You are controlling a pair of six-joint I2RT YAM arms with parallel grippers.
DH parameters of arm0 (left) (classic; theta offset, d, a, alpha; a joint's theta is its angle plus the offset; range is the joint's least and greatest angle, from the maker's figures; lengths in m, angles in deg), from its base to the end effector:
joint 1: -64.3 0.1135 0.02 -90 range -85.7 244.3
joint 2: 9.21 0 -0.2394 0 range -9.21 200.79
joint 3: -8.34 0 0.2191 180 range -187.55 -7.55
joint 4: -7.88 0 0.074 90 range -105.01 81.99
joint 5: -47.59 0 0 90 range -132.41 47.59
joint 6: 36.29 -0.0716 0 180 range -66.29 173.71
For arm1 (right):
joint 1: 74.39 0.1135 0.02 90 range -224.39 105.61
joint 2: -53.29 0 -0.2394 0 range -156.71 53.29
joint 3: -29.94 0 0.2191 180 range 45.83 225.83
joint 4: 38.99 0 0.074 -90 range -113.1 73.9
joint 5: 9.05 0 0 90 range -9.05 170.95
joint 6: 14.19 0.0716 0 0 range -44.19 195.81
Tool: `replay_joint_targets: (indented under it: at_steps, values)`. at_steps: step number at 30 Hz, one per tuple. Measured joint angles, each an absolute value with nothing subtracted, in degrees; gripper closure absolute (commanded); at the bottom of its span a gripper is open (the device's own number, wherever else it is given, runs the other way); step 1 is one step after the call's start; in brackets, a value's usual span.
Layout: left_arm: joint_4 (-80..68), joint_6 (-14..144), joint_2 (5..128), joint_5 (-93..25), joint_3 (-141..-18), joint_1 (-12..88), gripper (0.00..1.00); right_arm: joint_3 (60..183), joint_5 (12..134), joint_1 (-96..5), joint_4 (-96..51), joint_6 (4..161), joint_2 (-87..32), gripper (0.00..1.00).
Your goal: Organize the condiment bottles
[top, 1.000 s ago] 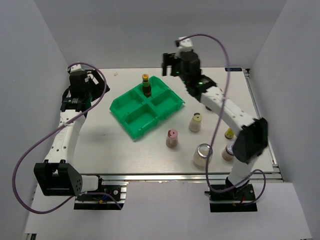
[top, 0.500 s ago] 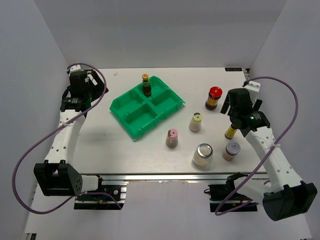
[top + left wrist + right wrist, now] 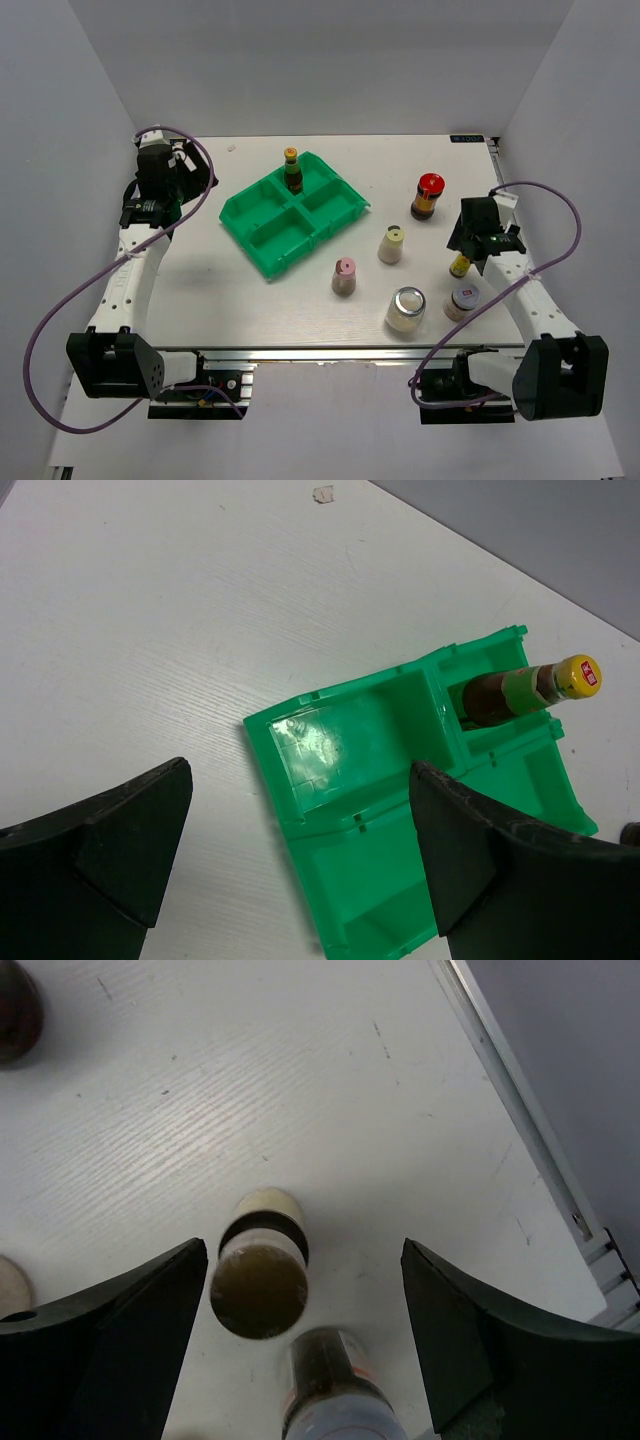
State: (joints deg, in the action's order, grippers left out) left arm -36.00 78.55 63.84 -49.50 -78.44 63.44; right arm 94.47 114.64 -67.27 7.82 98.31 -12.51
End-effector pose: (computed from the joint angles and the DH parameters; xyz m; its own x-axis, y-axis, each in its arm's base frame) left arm 0.2886 0.0045 0.3216 -0.4172 -0.4107 -0.8108 -0.2943 0.9051 -0.3070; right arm 0.2333 -0.0109 0.2276 -0.5809 0.2483 -0.7752 0.5270 0.8405 -0.1257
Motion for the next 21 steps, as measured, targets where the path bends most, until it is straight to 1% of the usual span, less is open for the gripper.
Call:
replay_joint_targets:
  at_steps: [3,4,6,7,9,10,13,15,16,19,21]
  values:
    - [-35.82,78.55,63.84,-49.46,-78.40,63.44,0.02,92.81,113.70,-67.41,2.92,96.80,-13.82,0.29]
    - [-35.80,78.55,63.84,-49.46,-78.31,63.44,0.02,92.07,113.59,-67.41,1.35,96.34,-13.88,0.38]
    - [-35.82,78.53,63.84,-49.46,-78.18,63.44,0.02,90.87,113.53,-67.49,-0.99,95.80,-13.95,0.47]
    - [-35.82,78.53,63.84,-49.46,-78.14,63.44,0.02,90.50,113.37,-67.56,-1.78,95.86,-14.06,0.56]
    - [-35.80,78.55,63.84,-49.48,-78.14,63.44,0.02,90.15,113.35,-67.58,-3.15,95.51,-14.17,0.67]
    - [-35.82,78.55,63.84,-49.48,-78.14,63.44,0.02,90.12,113.37,-67.58,-4.07,95.43,-14.15,0.76]
    - [-35.82,78.55,63.84,-49.48,-78.14,63.44,0.02,90.06,113.09,-67.62,-4.20,95.05,-14.13,0.88]
    - [-35.80,78.53,63.84,-49.53,-78.14,63.44,0.02,90.06,112.76,-67.62,-4.09,94.66,-13.99,0.94]
    - [-35.82,78.53,63.84,-49.50,-78.14,63.44,0.02,90.06,112.45,-67.62,-3.96,94.38,-13.86,1.00]
    - [-35.74,78.53,63.84,-49.50,-78.09,63.44,0.02,91.22,111.10,-67.62,-2.63,92.83,-13.49,1.00]
    - [-35.76,78.57,63.84,-49.53,-78.09,63.44,0.02,94.06,108.74,-67.56,-1.36,91.56,-13.36,1.00]
